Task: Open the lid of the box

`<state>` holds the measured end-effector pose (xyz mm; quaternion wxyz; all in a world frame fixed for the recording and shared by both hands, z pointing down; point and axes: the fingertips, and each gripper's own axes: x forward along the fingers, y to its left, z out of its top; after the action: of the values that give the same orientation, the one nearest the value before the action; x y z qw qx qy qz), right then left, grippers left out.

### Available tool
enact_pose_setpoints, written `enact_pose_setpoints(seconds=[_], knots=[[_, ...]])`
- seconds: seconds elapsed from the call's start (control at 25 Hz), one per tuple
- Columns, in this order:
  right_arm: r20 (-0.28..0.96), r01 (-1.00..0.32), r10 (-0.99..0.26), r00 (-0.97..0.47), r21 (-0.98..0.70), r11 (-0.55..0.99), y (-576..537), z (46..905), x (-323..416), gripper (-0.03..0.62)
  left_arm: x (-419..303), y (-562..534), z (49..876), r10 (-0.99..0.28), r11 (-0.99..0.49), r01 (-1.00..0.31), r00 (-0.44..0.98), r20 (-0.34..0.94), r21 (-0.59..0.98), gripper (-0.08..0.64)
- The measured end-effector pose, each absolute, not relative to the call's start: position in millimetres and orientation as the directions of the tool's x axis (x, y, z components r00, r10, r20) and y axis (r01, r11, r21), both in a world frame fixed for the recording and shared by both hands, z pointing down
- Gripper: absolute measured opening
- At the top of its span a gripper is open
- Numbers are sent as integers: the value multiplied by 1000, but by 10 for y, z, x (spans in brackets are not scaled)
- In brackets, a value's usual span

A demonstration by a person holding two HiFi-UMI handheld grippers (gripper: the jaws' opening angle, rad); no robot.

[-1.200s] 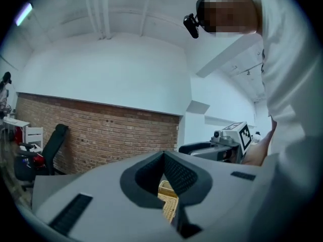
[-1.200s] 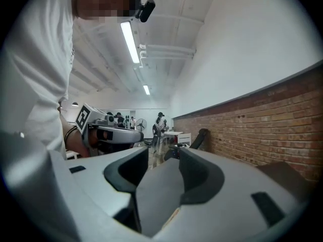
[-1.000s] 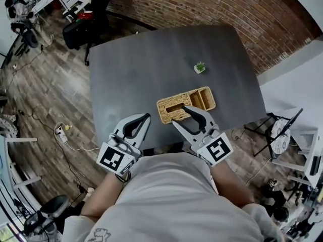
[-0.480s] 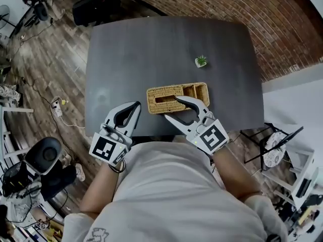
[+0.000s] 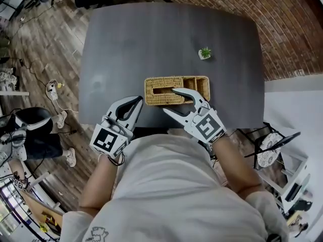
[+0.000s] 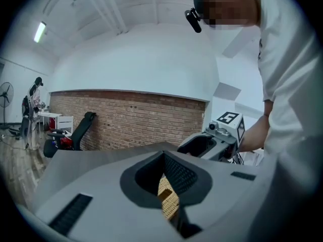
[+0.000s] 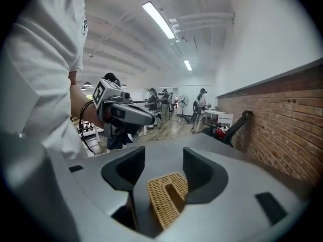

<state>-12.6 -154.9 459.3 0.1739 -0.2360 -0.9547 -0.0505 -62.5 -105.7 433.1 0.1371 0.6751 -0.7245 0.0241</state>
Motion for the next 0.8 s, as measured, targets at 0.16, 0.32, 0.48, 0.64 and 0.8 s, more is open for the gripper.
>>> enact_pose_setpoints(seconds=[0.16,0.32,0.48,0.64,0.8], knots=[[413,495,465,-783,-38,868,-1512,4958,-170,264,-636,-1073,4713,-957,73,-983,-21,291,167,11],[492,530,484,-724,-54,846,-1473,5322,-186,278,-708,-1036,4976,-947,90,-978,-26,320,187,11],[578,553,496,-648,-90,828,-1465,5702,-152,297,-790,-1045,5167,-941,113,-964,-27,336,239,11],[669,593,504,-547,-115,797,-1378,6029,-121,324,-885,-1024,5305,-936,134,-952,-30,352,275,11],[726,642,494,-479,-94,761,-1294,6245,-100,324,-916,-1024,5393,-929,129,-951,-17,370,281,11]])
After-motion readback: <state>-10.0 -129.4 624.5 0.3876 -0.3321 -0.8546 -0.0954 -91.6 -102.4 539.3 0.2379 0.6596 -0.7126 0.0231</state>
